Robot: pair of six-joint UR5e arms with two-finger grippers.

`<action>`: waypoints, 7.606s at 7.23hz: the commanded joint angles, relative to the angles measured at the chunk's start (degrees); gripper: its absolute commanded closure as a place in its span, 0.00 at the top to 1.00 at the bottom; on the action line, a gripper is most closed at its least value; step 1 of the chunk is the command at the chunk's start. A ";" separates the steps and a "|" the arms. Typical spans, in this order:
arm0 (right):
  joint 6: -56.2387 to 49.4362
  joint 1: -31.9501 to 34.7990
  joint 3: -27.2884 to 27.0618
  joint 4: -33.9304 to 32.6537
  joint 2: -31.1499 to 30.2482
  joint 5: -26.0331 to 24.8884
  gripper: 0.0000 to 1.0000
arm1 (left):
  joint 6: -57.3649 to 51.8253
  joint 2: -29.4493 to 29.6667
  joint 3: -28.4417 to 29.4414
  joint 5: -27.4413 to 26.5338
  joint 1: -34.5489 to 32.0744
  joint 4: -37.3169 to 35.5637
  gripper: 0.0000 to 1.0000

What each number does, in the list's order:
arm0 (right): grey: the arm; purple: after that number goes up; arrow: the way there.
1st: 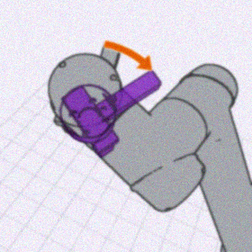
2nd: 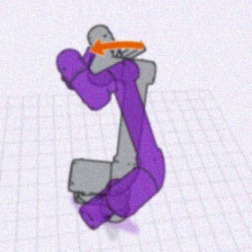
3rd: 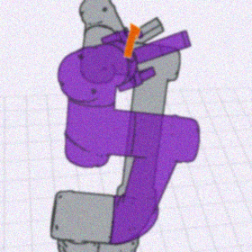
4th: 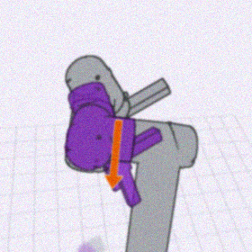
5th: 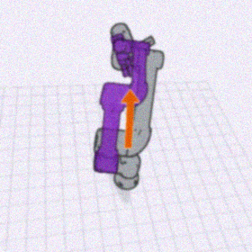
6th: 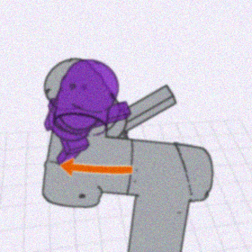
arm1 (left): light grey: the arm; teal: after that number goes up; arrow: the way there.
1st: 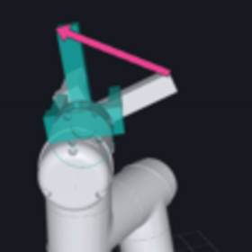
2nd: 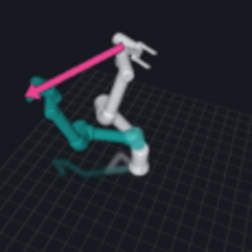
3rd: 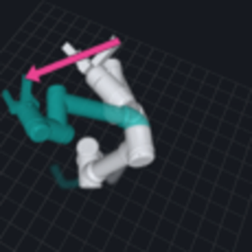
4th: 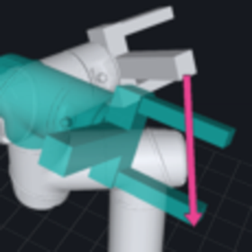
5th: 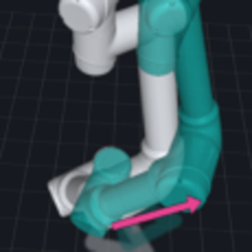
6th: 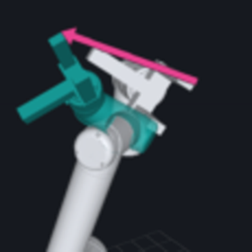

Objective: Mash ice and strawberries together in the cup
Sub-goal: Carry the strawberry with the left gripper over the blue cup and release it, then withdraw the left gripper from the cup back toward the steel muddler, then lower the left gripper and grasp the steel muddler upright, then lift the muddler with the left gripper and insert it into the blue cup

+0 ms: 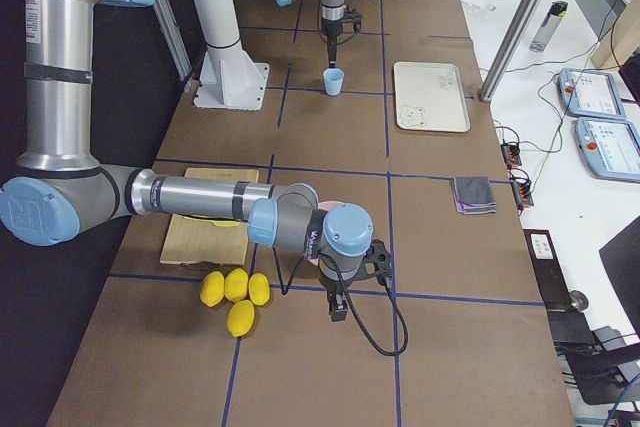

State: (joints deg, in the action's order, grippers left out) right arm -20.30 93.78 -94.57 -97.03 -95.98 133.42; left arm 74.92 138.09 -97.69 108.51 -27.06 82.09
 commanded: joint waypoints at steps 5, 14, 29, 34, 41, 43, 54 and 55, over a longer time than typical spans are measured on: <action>-0.17 0.00 0.18 0.00 0.00 -0.17 0.99 | -38.99 -24.92 -9.19 15.29 -24.03 0.26 0.99; -0.17 0.18 0.00 0.00 -0.17 -0.26 0.99 | -62.97 -45.36 9.24 18.40 -39.82 24.67 0.99; -0.44 1.50 -0.09 0.09 -0.17 -0.44 0.99 | -48.29 -44.57 20.78 18.49 -37.45 42.53 0.85; -0.35 1.76 -0.26 0.09 -0.17 -0.53 0.99 | -47.93 -44.83 20.61 20.14 -36.92 42.80 0.00; 0.09 2.81 -2.11 0.00 -0.44 -0.53 0.99 | -59.88 -35.37 10.59 22.80 -42.37 50.95 0.01; 0.18 2.90 -2.02 0.00 -0.44 -0.53 0.99 | -57.62 -32.53 8.84 23.06 -42.29 53.77 0.00; 0.18 2.81 -2.99 -0.09 -0.70 -0.44 0.99 | -52.68 -16.46 8.74 -11.58 -4.47 105.51 0.00; 0.18 2.81 -2.99 -0.09 -0.70 -0.44 0.99 | -52.68 -16.01 8.48 -15.66 -1.62 106.77 0.00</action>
State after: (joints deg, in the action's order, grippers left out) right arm -20.10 96.60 -97.60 -97.12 -96.68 132.98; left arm 22.17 121.42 -89.02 99.39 -33.62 185.71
